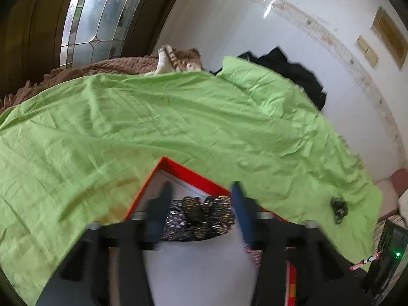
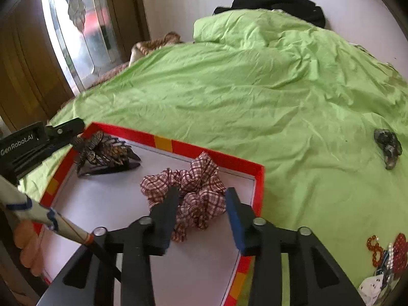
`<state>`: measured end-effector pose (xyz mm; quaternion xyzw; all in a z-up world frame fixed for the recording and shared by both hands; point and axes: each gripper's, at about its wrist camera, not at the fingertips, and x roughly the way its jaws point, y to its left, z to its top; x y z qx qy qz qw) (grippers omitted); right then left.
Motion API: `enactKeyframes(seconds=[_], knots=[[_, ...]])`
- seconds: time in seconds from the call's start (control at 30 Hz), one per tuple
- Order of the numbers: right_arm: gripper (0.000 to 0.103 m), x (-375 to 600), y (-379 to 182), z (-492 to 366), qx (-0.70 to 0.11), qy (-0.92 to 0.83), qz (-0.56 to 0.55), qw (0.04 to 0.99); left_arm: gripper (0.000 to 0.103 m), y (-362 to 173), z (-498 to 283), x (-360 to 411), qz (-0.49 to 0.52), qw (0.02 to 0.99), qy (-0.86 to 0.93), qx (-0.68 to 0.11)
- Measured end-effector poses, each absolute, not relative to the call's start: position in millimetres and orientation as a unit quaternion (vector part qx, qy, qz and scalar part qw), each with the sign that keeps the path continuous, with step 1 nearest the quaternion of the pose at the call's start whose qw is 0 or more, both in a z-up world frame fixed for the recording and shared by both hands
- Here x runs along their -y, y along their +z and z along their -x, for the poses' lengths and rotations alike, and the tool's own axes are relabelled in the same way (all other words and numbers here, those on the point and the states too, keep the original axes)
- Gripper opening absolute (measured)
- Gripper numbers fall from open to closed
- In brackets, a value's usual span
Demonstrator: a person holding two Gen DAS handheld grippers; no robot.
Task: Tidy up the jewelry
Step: 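Carry both items to the red-rimmed tray and open both tools, then move both tools back to the accessory pile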
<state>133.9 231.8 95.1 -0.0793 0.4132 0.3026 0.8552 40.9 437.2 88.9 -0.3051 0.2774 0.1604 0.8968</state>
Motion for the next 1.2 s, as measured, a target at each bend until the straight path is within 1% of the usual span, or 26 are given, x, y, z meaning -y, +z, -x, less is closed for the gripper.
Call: enactKeyframes(seconds=[0.07,0.13,0.3,0.37,0.4,0.43,0.5,0.67,0.83,0.93,1.03,1.1,1.17,1.2], knots=[[0.052,-223,103,-125,-0.405,0.298,0.083,0.861,0.052,94,-35,-434,0.306,0.901,0.152,-0.266],[0.062,-208,106,-113,-0.402,0.285,0.086,0.866,0.052,99,-27,-429,0.305,0.906,0.148,-0.253],[0.061,-174,82,-78,-0.447,0.271,0.090,0.848,0.052,108,-16,-416,0.289,0.914,0.152,-0.239],[0.043,-166,72,-66,-0.466,0.276,0.084,0.836,0.052,109,-14,-410,0.282,0.916,0.155,-0.237],[0.026,-163,67,-61,-0.476,0.280,0.081,0.830,0.052,110,-14,-408,0.281,0.917,0.155,-0.237],[0.015,-161,63,-57,-0.485,0.283,0.077,0.824,0.052,110,-14,-405,0.278,0.918,0.154,-0.238],[0.012,-159,57,-50,-0.498,0.290,0.069,0.814,0.052,110,-13,-399,0.272,0.919,0.155,-0.240],[0.012,-156,55,-33,-0.502,0.294,0.063,0.811,0.052,112,-12,-382,0.241,0.926,0.166,-0.240],[0.016,-152,58,-10,-0.510,0.308,0.049,0.802,0.052,115,-11,-371,0.226,0.930,0.163,-0.241],[0.018,-146,59,3,-0.499,0.314,0.049,0.806,0.052,118,-11,-361,0.221,0.931,0.159,-0.244],[0.020,-131,72,13,-0.463,0.316,0.045,0.827,0.052,123,-7,-345,0.207,0.935,0.154,-0.243],[0.020,-119,85,22,-0.429,0.299,0.069,0.850,0.052,128,0,-331,0.193,0.938,0.154,-0.242],[0.020,-104,98,28,-0.401,0.283,0.086,0.867,0.056,131,10,-312,0.179,0.942,0.144,-0.246],[0.022,-93,104,30,-0.390,0.273,0.086,0.875,0.059,132,16,-302,0.174,0.943,0.137,-0.248]])
